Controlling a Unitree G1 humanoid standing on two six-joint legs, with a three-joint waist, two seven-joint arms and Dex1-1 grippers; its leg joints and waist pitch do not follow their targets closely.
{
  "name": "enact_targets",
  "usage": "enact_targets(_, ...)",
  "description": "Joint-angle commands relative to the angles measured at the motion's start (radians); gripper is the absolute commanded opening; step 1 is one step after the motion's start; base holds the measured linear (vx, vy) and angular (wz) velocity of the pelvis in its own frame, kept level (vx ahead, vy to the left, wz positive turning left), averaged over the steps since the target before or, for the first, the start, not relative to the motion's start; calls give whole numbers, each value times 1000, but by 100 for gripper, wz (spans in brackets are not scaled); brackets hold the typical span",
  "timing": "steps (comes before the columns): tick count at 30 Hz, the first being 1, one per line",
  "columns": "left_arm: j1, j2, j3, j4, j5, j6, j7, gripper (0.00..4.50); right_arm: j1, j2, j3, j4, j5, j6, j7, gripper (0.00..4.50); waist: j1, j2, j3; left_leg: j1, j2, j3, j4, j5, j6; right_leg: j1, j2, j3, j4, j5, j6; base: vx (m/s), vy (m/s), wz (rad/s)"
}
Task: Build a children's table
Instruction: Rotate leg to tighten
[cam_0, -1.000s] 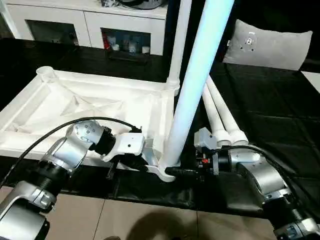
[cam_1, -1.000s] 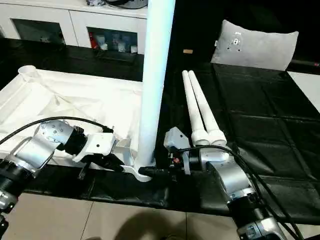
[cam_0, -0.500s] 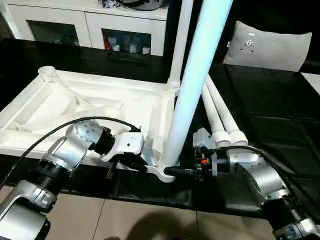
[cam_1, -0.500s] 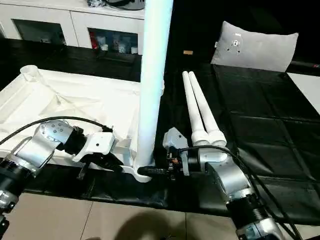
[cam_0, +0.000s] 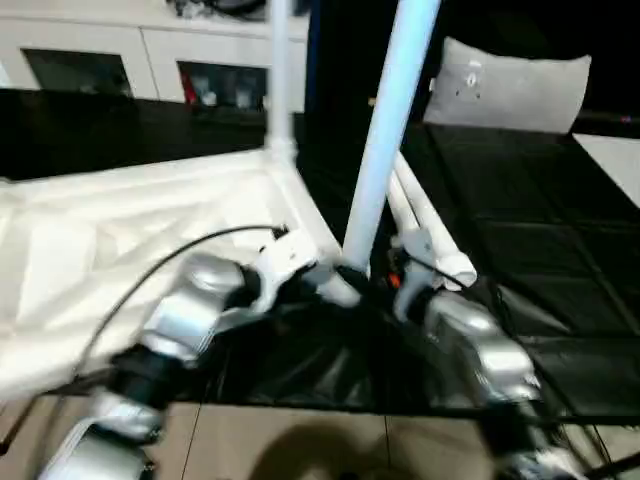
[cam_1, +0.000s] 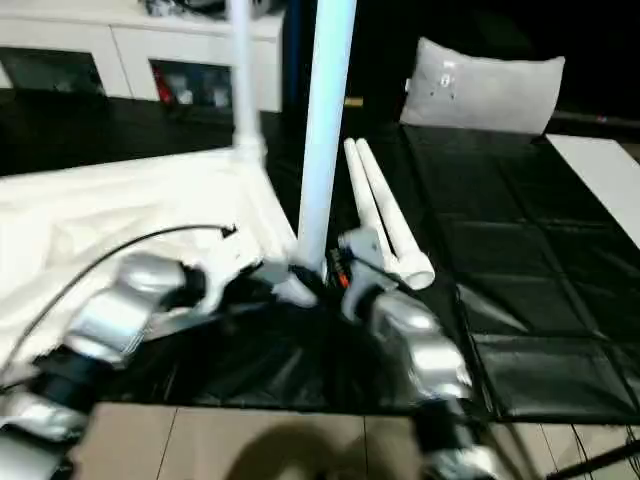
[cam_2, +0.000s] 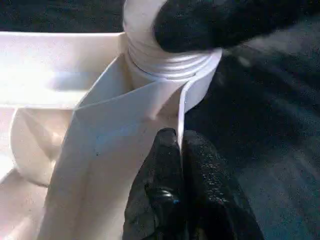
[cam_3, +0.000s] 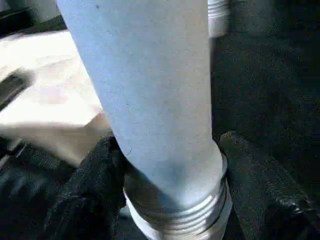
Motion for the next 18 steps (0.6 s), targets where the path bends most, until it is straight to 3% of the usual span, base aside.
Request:
enact_targets(1, -89, -128, 40, -4, -13, -1, 195, 0, -47, 105, 37, 82, -5, 21, -122, 256, 2, 10, -69, -8, 3, 8, -65, -139, 12, 54, -63, 39, -81, -308, -150, 0, 0, 0)
enact_targets(3, -113, -146, 53, 24, -6, -10, 236, 0, -67, 121, 17, 109, -9, 17, -176, 256, 4, 7, -73, -11, 2, 8, -64, -118, 18, 60, -61, 39, -76, -243, -160, 0, 0, 0)
enact_targets(4, -126, -149, 56, 41, -2, -29, 256, 0, -77, 124, 10, 124, -18, 3, -205, 256, 6, 7, -76, -15, 2, 8, -63, -85, 33, 64, -62, 40, -68, -153, -177, 0, 0, 0)
enact_targets(7, -139, -149, 53, 53, 3, -47, 261, 0, -87, 122, 2, 143, -34, -31, -232, 256, 8, 9, -80, -17, 2, 10, -59, -36, 64, 71, -63, 40, -56, -23, -212, 0, 0, 0)
enact_targets(10, -133, -130, 26, 44, 20, -74, 225, 0, -79, 125, -32, 138, -30, -64, -238, 327, 11, 10, -83, -16, 3, 12, -58, -32, 82, 73, -65, 41, -54, 11, -230, 0, 0, 0)
enact_targets(11, -126, -118, 14, 44, 25, -88, 209, 0, -71, 119, -41, 122, -27, -75, -226, 327, 11, 15, -82, -18, 3, 11, -58, -29, 86, 73, -65, 40, -52, 19, -233, 0, 0, 0)
enact_targets(16, -121, -81, -13, 80, 24, -163, 186, 0, -47, 57, -6, 72, -64, -127, -212, 378, 9, 12, -78, -18, 5, 11, -61, -77, 70, 73, -65, 40, -61, -57, -220, 0, 0, 0)
enact_targets(18, -124, -64, -24, 105, 32, -224, 174, 0, -24, 42, -25, 19, -38, -112, -204, 389, 11, 9, -76, -16, 3, 13, -60, -82, 64, 72, -64, 41, -63, -69, -212, 0, 0, 0)
